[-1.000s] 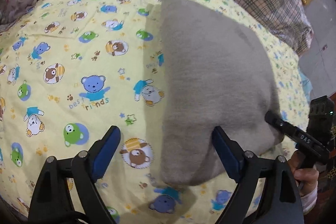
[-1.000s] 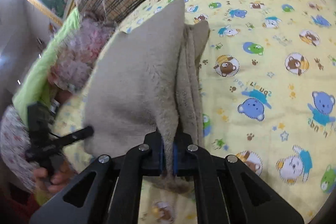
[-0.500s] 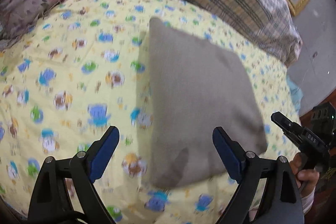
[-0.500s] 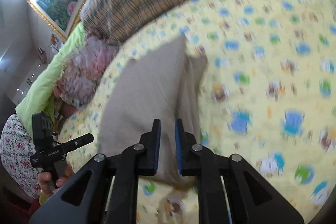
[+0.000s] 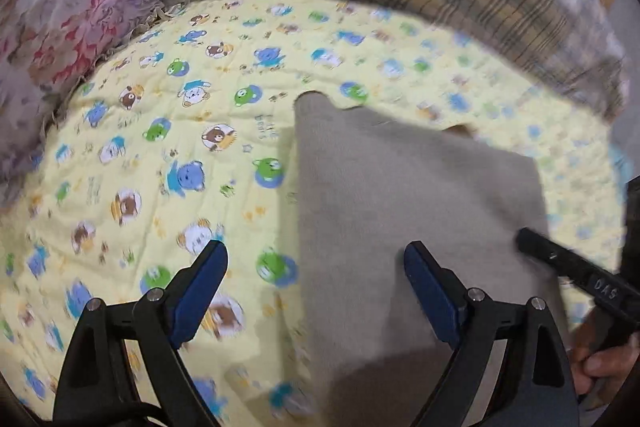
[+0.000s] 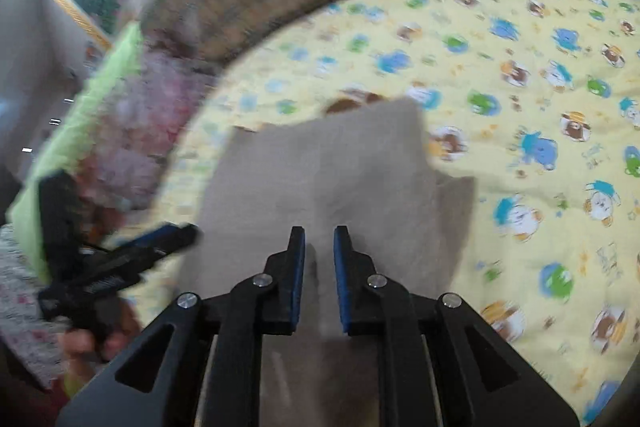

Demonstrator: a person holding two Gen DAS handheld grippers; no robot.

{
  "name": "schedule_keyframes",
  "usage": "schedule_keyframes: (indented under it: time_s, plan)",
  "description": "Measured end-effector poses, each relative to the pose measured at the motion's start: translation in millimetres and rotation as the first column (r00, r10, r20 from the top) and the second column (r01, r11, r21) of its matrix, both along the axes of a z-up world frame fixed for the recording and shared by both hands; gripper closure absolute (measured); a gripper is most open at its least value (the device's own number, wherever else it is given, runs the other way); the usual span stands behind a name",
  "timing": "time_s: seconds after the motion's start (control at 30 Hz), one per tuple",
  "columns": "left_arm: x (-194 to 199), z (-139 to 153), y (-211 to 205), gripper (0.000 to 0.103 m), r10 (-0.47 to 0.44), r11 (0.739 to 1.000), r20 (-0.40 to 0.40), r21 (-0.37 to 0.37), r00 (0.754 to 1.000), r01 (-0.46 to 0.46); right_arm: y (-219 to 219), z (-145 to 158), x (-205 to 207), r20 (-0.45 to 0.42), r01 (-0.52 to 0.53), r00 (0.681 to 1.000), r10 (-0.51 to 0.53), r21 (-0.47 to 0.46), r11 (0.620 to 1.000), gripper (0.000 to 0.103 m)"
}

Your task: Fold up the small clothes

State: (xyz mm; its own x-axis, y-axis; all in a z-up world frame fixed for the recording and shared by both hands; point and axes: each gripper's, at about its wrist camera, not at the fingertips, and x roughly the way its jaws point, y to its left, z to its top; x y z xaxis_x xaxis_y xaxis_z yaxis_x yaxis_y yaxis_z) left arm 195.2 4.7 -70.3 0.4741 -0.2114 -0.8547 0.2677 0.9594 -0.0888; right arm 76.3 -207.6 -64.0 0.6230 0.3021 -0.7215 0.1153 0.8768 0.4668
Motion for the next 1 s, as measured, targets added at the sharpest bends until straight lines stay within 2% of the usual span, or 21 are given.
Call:
schedule_keyframes:
  time_s: [0.03,0.13,0.27,0.3,0.4,0.5,0.57,0.6,0.63,0.67,0.73,0.8,0.87,0.93,1.0]
  plan:
    - [7,-10,-5,0.012,0.0,0.999,-0.017,0.038,1.0,0.001,-7,-9,4,-0.017,0.017,1.0,-0.017,0.0,1.0,0.091]
    - [15,-26,-11,0.012,0.001,0.998,-0.018,0.057,1.0,0.0,-24,-24,8,-0.027,0.05,0.999,-0.047,0.108,0.993,0.093]
    - [15,-18,-4,0.013,0.013,1.0,-0.019,0.022,1.0,-0.012,-27,-19,4,-0.014,0.046,0.999,-0.044,0.103,0.994,0.093]
    - [9,-11,0,0.014,0.016,1.0,-0.014,0.007,1.0,-0.016,-27,-15,-1,-0.006,0.044,0.999,-0.043,0.109,0.993,0.09]
    - [-21,8,12,0.014,0.014,1.0,0.022,-0.014,1.0,-0.014,-20,6,-24,0.022,0.047,0.999,-0.048,0.08,0.996,0.088]
    - [-59,21,22,0.015,-0.005,1.0,0.055,-0.031,0.998,0.006,-3,30,-52,0.081,0.002,0.997,-0.006,0.048,0.999,0.087]
    - [-82,25,29,0.014,-0.004,0.999,0.068,-0.052,0.998,0.008,7,39,-73,0.109,-0.023,0.994,0.019,0.036,0.999,0.082]
    - [-97,24,35,0.014,-0.003,0.997,0.066,-0.079,0.998,0.008,13,40,-86,0.116,-0.032,0.993,0.029,0.026,0.999,0.068]
    - [-104,23,33,0.014,0.002,0.996,0.06,-0.088,0.998,0.003,17,38,-96,0.114,-0.034,0.993,0.032,0.015,0.999,0.05]
    - [-112,20,35,0.014,0.005,0.996,0.049,-0.093,0.999,0.0,18,34,-101,0.107,-0.028,0.994,0.027,0.003,1.0,0.046]
    - [-124,10,37,0.013,0.004,0.997,0.037,-0.076,0.999,-0.001,20,20,-114,0.074,0.006,0.997,-0.002,-0.057,0.998,0.045]
    - [-127,-7,39,0.013,0.006,0.999,0.001,-0.052,1.0,-0.006,16,-3,-118,0.004,0.022,1.0,-0.022,-0.063,0.998,0.045]
    - [-131,-15,46,0.013,0.01,0.996,-0.035,-0.09,0.999,-0.014,11,-22,-121,-0.038,0.055,0.998,-0.058,-0.079,0.995,0.046]
    - [-132,-25,50,0.013,0.014,0.993,-0.063,-0.118,0.998,-0.022,8,-30,-126,-0.037,0.078,0.996,-0.081,-0.086,0.993,0.046]
    - [-132,-32,53,0.01,0.016,0.992,-0.058,-0.123,0.998,-0.023,9,-31,-125,-0.024,0.085,0.996,-0.088,-0.113,0.99,0.046]
